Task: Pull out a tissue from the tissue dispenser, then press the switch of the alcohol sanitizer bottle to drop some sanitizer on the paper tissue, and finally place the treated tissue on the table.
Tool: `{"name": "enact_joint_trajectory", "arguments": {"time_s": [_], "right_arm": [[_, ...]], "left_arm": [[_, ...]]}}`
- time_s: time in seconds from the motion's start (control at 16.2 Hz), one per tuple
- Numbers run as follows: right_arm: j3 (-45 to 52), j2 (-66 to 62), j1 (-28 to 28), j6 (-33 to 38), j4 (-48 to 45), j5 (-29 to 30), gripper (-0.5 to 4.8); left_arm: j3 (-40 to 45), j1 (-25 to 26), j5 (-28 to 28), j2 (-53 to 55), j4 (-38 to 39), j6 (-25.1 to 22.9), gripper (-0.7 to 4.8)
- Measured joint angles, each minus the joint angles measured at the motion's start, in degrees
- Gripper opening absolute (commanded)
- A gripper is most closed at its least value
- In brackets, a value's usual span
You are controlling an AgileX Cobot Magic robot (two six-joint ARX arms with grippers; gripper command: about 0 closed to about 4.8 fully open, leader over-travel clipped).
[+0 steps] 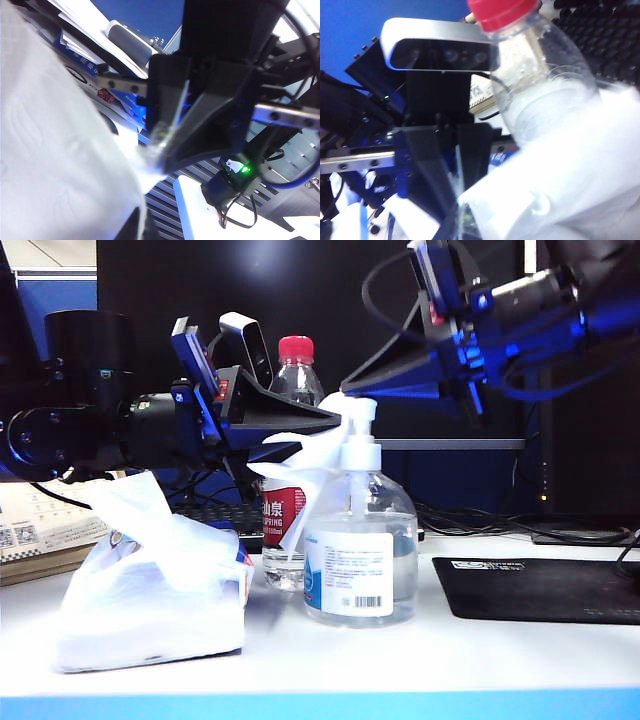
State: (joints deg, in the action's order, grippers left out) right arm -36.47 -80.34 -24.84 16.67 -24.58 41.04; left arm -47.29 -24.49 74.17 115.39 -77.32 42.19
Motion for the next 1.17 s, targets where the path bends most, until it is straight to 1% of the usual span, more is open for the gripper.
{"name": "enact_joint_trajectory", "arguments": {"time_s": [0.12,0.31,0.62,0.74,0.87,0.93,0.99,1.17], "right_arm": [[0.6,-3.1,0.2,-0.1,-5.2,0.3,-0.05],[0.5,-5.4,0.5,0.2,-7.4,1.0,-0.05],[1.2,-5.5,0.5,5.2,-10.6,1.7,-0.05],[1.0,-3.7,0.4,5.3,-9.7,1.1,-0.05],[0.8,-0.4,0.3,5.3,-5.8,0.8,-0.05],[1.0,1.0,0.6,5.3,-4.3,0.7,-0.05],[1.3,3.1,0.9,5.3,-1.9,0.1,-0.05],[1.4,7.4,2.8,5.6,-0.3,-0.3,-0.05]], "left_arm": [[0.0,0.0,0.0,0.0,0.0,0.0,-0.06],[0.0,0.0,0.3,0.0,0.0,0.0,-0.06],[0.0,0.1,0.4,0.0,-0.2,0.0,-0.06],[0.0,0.5,0.4,0.0,-0.1,0.0,-0.06],[0.0,2.4,0.8,0.0,-0.4,0.3,-0.06],[0.0,3.9,0.9,0.0,-1.7,1.3,-0.06],[0.0,6.3,0.9,-0.1,-4.0,3.7,-0.06],[0.0,8.2,3.0,-0.7,-4.0,5.9,-0.06]]}}
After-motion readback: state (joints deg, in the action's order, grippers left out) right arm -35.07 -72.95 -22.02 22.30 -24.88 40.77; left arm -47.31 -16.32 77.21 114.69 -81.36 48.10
